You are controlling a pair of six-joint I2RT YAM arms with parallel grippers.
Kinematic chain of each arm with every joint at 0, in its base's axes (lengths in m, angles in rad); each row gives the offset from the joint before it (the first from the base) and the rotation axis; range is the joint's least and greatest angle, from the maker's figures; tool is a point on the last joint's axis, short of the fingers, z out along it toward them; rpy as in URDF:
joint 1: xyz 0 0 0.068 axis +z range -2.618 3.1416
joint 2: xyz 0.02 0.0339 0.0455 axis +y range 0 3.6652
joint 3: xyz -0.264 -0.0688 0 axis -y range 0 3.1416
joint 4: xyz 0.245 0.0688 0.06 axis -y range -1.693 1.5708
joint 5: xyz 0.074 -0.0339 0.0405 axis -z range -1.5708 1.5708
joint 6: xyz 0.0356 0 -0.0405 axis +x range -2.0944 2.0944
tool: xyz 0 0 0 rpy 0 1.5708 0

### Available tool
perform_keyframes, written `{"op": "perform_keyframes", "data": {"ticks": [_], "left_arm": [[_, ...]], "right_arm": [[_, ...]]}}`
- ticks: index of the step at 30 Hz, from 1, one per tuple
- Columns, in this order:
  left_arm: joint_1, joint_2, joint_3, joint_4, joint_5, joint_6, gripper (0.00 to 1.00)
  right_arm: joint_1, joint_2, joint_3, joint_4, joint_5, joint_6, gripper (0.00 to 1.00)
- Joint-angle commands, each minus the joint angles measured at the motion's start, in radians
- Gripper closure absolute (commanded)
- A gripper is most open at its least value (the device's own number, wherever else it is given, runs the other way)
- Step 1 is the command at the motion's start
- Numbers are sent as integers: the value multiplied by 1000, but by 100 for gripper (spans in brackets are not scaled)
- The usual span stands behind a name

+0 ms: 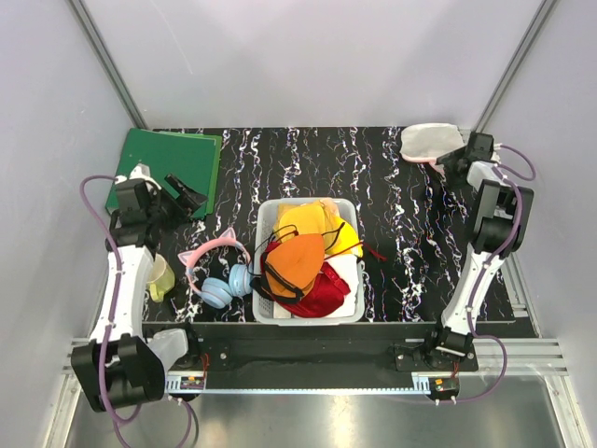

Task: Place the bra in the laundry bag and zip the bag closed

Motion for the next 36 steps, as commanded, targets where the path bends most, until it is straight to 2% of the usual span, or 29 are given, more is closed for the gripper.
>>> {"op": "perform_keyframes", "data": {"ticks": [1,5,8,15,16,18,19,24,30,32,36], "left_arm": [[-39,47,78,20,39,14,19],[-65,74,130,-20,35,40,21],[-79,75,145,-33,26,60,21],[-115,84,183,-47,23,97,22],[-128,81,187,-50,20,112,23],[-148,74,194,-57,6,129,23],[-176,66,199,-60,-8,150,23],[-292,34,240,-103,-51,235,22],[-472,-38,217,-97,-92,267,18],[-542,-40,220,-83,-97,272,17],[-633,0,280,-59,-79,269,17]], "right_arm": [[-4,28,62,-4,-7,10,28],[-6,61,62,1,16,29,30],[-6,120,152,-1,-12,24,42],[-6,136,170,-2,31,-3,66],[-9,131,170,-2,29,-11,77],[-9,125,177,-5,25,-34,90],[-9,111,182,-34,23,-57,100],[0,-26,108,-206,13,-120,100],[52,-374,-79,-540,34,-267,100],[68,-470,-160,-596,63,-318,100],[74,-686,-192,-839,120,-428,100]]}}
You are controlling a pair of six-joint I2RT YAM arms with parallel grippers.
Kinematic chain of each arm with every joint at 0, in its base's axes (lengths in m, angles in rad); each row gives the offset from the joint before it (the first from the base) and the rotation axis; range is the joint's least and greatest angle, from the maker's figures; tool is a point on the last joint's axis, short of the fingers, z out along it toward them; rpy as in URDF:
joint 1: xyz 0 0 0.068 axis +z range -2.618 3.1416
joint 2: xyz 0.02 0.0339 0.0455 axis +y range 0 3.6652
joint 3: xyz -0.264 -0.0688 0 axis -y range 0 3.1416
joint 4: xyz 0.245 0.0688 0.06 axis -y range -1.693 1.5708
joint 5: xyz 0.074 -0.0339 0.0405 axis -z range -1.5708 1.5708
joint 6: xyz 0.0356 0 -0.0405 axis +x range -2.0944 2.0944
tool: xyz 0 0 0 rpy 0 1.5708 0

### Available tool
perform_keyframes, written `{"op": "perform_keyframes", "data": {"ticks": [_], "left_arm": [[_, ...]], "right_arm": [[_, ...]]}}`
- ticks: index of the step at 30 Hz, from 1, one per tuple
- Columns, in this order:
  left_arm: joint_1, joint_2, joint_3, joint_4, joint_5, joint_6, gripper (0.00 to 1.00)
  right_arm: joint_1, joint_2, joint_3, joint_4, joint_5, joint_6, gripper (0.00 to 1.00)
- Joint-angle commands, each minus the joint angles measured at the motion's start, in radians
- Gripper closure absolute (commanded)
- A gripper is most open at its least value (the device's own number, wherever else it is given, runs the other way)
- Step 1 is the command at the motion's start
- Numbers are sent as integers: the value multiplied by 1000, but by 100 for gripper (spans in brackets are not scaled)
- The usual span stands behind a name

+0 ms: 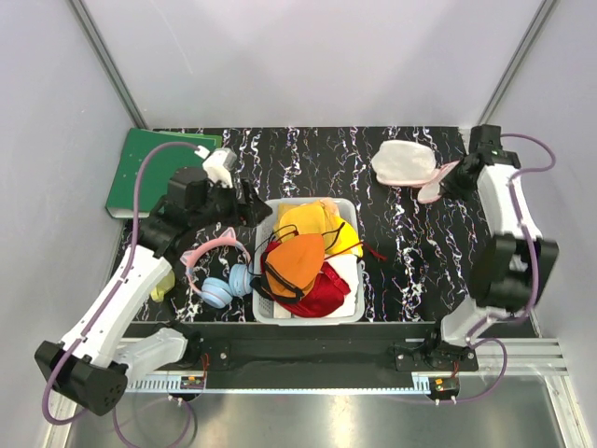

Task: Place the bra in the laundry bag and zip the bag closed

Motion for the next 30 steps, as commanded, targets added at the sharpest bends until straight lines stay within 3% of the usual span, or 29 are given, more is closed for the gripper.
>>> {"op": "perform_keyframes", "data": {"ticks": [1,5,9,15,18,21,24,30], "left_arm": [[-86,47,103,53,13,17,17],[-129,113,187,61,62,28,19],[-181,231,307,36,111,23,21],[-430,456,517,39,18,98,22],[-487,602,647,24,-13,96,22],[-514,732,764,9,-42,97,23],[-527,800,822,-22,-128,74,23],[-525,776,807,-33,-143,104,25]], "right_arm": [[6,-232,-20,-328,131,-172,100],[6,-354,21,-445,160,-208,100],[6,-363,115,-593,56,-183,100],[28,-401,146,-658,20,-145,100],[57,-420,118,-660,-17,-110,100],[63,-427,104,-677,-82,-101,100],[63,-461,71,-672,-50,-88,100],[34,-486,-17,-657,102,-94,100]]}}
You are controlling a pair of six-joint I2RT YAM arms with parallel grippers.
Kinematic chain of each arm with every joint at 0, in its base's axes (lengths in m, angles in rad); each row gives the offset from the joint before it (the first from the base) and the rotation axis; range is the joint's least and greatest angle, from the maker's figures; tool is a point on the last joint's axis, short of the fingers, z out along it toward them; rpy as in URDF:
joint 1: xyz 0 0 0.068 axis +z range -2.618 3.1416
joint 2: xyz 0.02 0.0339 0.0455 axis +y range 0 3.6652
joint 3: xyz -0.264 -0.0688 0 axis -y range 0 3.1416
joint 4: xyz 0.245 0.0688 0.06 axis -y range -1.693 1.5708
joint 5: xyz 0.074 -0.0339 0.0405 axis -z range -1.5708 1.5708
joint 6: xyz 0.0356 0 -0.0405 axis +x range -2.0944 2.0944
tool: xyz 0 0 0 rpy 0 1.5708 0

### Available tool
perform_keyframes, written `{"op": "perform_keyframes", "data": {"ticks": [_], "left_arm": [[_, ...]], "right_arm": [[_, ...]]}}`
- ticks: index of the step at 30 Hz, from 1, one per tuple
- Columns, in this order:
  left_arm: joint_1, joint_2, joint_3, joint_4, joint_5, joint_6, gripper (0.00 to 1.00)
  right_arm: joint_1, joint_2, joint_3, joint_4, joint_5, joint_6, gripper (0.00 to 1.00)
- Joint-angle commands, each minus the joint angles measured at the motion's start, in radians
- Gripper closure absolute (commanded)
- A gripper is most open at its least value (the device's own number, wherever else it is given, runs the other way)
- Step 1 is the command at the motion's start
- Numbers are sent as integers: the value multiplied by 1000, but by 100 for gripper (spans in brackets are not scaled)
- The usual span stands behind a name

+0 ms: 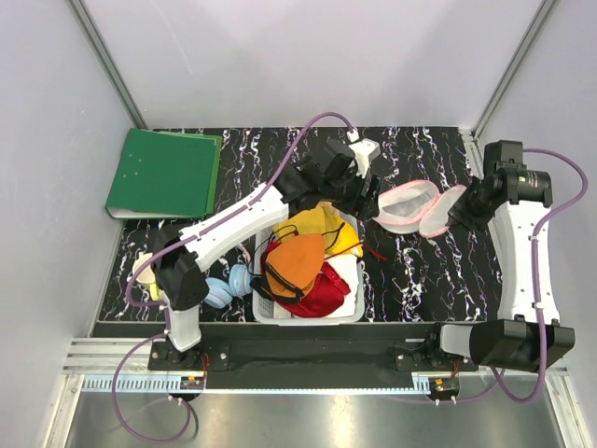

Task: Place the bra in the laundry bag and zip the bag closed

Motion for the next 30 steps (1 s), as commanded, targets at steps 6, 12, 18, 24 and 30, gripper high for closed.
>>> {"op": "perform_keyframes", "data": {"ticks": [6,12,18,24,30], "left_arm": [[72,-204,-27,-26,-84,77,23],[233,-316,-128,-29,-89,26,23],[408,-364,-222,-39,78,-25,27],[422,-404,-294,-40,108,-2,32],[425,-441,-360,-46,88,3,33]], "right_arm": [[-75,-80,-272,-105,361,50,62],[-90,-33,-151,-84,339,-34,17],[-61,46,-205,169,-1,-2,42],[31,145,-314,401,-78,75,63],[54,299,-351,586,-52,56,88]]}}
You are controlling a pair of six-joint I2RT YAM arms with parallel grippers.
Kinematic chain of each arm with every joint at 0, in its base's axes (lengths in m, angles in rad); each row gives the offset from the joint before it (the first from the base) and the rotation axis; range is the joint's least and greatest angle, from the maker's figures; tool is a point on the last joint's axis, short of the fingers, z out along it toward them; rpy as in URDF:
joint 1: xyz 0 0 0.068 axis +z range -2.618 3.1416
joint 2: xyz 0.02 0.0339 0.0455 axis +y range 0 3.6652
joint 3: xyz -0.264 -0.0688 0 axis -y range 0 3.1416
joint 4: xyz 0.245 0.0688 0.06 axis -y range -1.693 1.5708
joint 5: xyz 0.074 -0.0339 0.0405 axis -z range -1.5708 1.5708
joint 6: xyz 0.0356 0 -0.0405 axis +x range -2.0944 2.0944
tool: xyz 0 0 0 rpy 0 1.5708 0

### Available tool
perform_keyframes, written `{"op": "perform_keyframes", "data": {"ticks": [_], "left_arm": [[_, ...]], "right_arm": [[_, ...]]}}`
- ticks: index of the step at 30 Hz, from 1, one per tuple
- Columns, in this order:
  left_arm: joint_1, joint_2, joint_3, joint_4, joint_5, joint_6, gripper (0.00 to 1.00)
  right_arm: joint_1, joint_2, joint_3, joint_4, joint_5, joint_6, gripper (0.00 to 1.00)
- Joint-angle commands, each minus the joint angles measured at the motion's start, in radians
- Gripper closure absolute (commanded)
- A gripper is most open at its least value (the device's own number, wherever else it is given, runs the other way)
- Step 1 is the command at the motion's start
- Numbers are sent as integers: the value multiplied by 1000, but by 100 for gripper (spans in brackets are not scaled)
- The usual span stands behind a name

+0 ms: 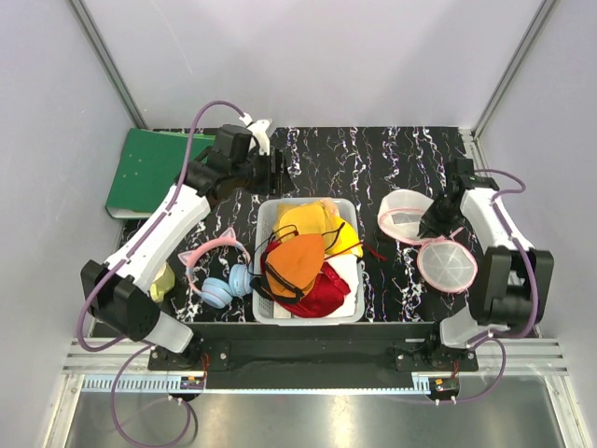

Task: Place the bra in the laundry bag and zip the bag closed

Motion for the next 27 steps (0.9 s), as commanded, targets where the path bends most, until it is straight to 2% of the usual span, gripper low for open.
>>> {"op": "perform_keyframes", "data": {"ticks": [1,4,9,11,15,20,24,25,27], "left_arm": [[3,-89,-29,21,20,11,33],[3,-107,-55,21,19,-5,33],[3,-130,-78,21,37,-21,34],[3,-138,-80,21,54,-20,34],[1,-149,-87,21,104,1,30],[0,-150,-121,21,109,-8,27],[0,-166,-132,22,71,-15,26],[1,-172,-130,21,53,-17,26],[1,-181,-127,21,28,-23,27]], "right_arm": [[6,98,-9,230,0,8,92],[6,151,-23,337,30,-7,100],[4,254,-29,345,63,-8,100],[4,257,-64,330,145,-4,100],[-17,257,-93,220,303,13,100],[-40,163,-83,62,298,22,98],[1,15,34,-30,201,-39,67],[45,-7,64,-33,134,-62,53],[88,-50,152,-21,72,-80,36]]}}
